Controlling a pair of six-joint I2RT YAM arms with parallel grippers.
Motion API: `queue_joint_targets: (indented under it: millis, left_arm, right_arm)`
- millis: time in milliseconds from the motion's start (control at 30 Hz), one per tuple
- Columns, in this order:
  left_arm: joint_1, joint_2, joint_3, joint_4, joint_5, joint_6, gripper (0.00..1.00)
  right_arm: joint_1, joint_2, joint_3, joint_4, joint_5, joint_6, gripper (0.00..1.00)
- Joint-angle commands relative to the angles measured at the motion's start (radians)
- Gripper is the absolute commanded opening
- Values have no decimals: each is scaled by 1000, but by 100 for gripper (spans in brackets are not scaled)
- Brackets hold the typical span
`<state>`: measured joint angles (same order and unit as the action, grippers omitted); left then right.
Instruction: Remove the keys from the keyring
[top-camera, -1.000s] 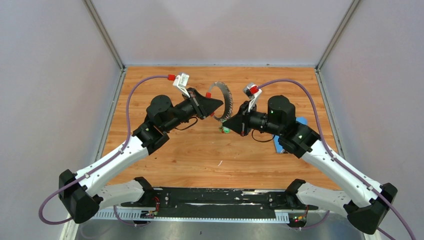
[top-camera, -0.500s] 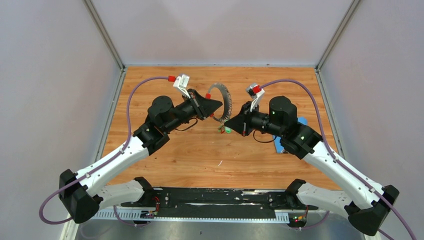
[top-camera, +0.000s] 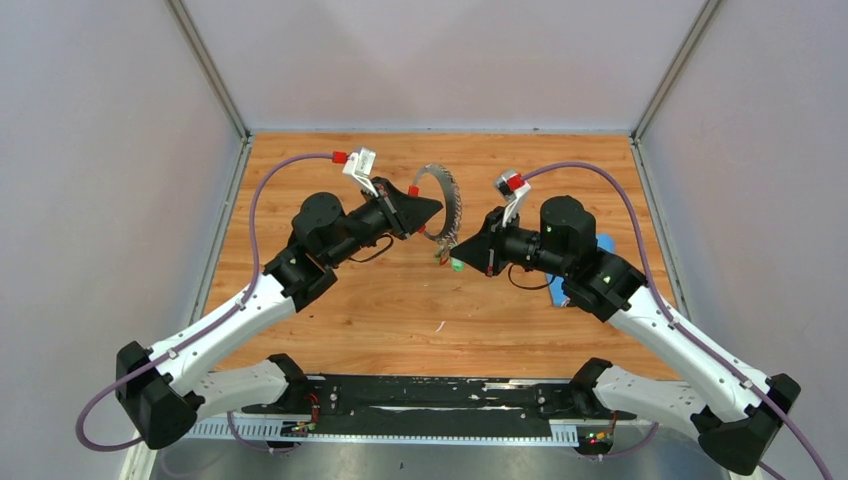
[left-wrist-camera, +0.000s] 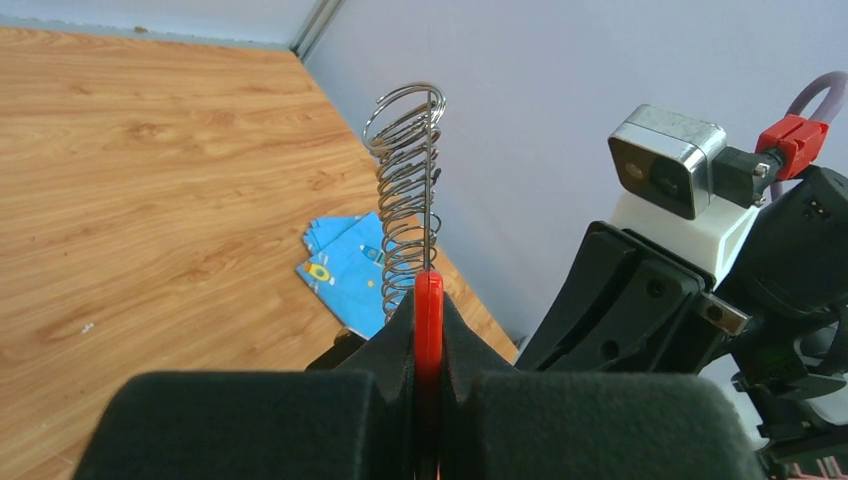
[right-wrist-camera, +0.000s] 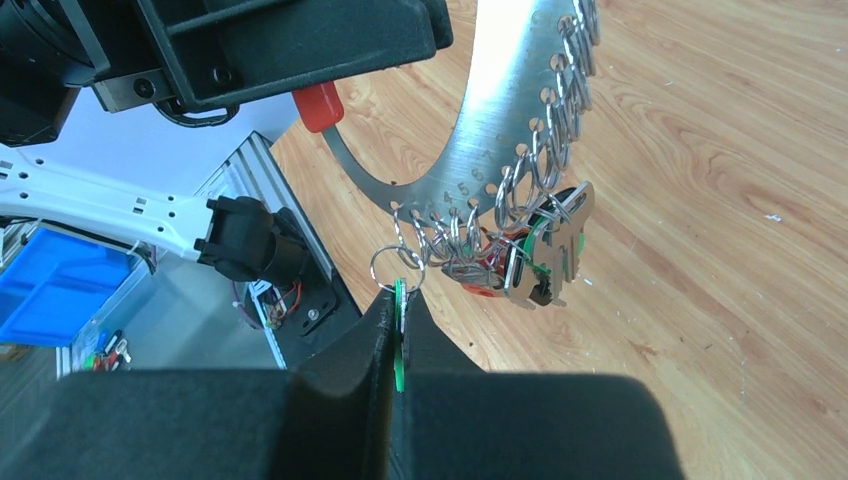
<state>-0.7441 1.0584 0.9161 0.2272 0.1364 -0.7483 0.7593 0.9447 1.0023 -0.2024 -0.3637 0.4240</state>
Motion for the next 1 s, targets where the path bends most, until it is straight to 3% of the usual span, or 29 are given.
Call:
queue_joint_targets:
  millis: [0,633,967]
  left_arm:
    - [-9,-34,0,27,0,68,0]
    - [-8,-44,14,32,36,68,0]
    - [19,-22,33,43,93,-21,0]
  right_arm:
    - [-1,-8,-11,-12,-43,17,1]
    - [-23,-12,-73,42,-148,66,1]
    - [-24,-2,-87,67,-184,62,1]
